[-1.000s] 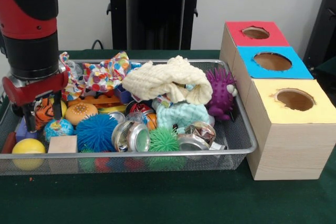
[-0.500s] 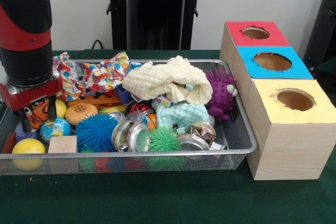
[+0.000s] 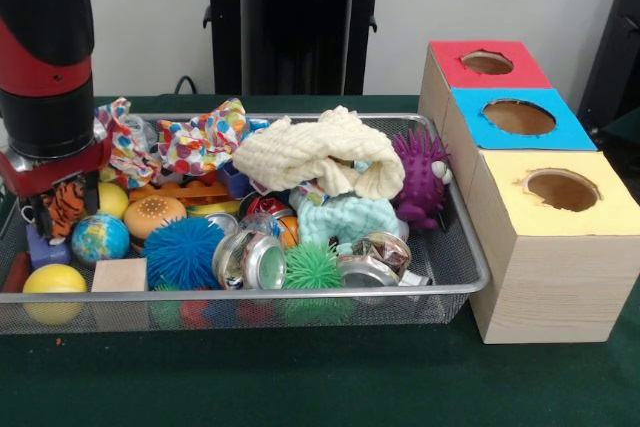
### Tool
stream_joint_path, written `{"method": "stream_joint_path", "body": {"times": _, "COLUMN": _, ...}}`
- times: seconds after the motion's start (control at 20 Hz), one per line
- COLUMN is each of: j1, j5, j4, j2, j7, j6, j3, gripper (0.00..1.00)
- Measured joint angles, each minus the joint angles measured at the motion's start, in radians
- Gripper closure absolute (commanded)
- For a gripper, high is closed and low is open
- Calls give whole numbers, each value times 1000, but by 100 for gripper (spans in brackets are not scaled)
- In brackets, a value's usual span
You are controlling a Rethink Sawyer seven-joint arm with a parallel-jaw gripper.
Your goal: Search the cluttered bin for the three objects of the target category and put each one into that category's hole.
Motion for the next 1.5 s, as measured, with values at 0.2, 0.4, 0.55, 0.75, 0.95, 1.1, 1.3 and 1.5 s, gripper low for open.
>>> {"method": "stream_joint_path", "body": {"times": 0.2, "j1": 6, "j5": 0, "j4": 0, "j2": 2, "j7": 0, "j6": 5, "j3": -15, "gripper": 0}}
{"method": "stream_joint_path", "body": {"times": 0.4, "j1": 12, "j5": 1, "j4": -1, "j2": 9, "j7": 0, "j6": 9, "j3": -34, "gripper": 0}}
{"method": "stream_joint_path", "body": {"times": 0.55, "j1": 17, "j5": 1, "j4": -5, "j2": 9, "j7": 0, "j6": 10, "j3": -42, "gripper": 0}}
{"method": "stream_joint_path", "body": {"times": 0.75, "j1": 27, "j5": 1, "j4": -12, "j2": 10, "j7": 0, "j6": 10, "j3": -51, "gripper": 100}}
{"method": "stream_joint_path", "body": {"times": 0.95, "j1": 46, "j5": 1, "j4": -21, "j2": 15, "j7": 0, "j6": 10, "j3": -72, "gripper": 100}}
{"method": "stream_joint_path", "body": {"times": 1.1, "j1": 65, "j5": 1, "j4": -29, "j2": 16, "j7": 0, "j6": 13, "j3": -92, "gripper": 100}}
{"method": "stream_joint_path", "body": {"times": 1.3, "j1": 81, "j5": 1, "j4": -35, "j2": 17, "j7": 0, "j6": 13, "j3": -107, "gripper": 100}}
{"method": "stream_joint_path", "body": {"times": 1.5, "j1": 95, "j5": 0, "j4": -34, "j2": 10, "j7": 0, "j6": 21, "j3": -125, "gripper": 100}}
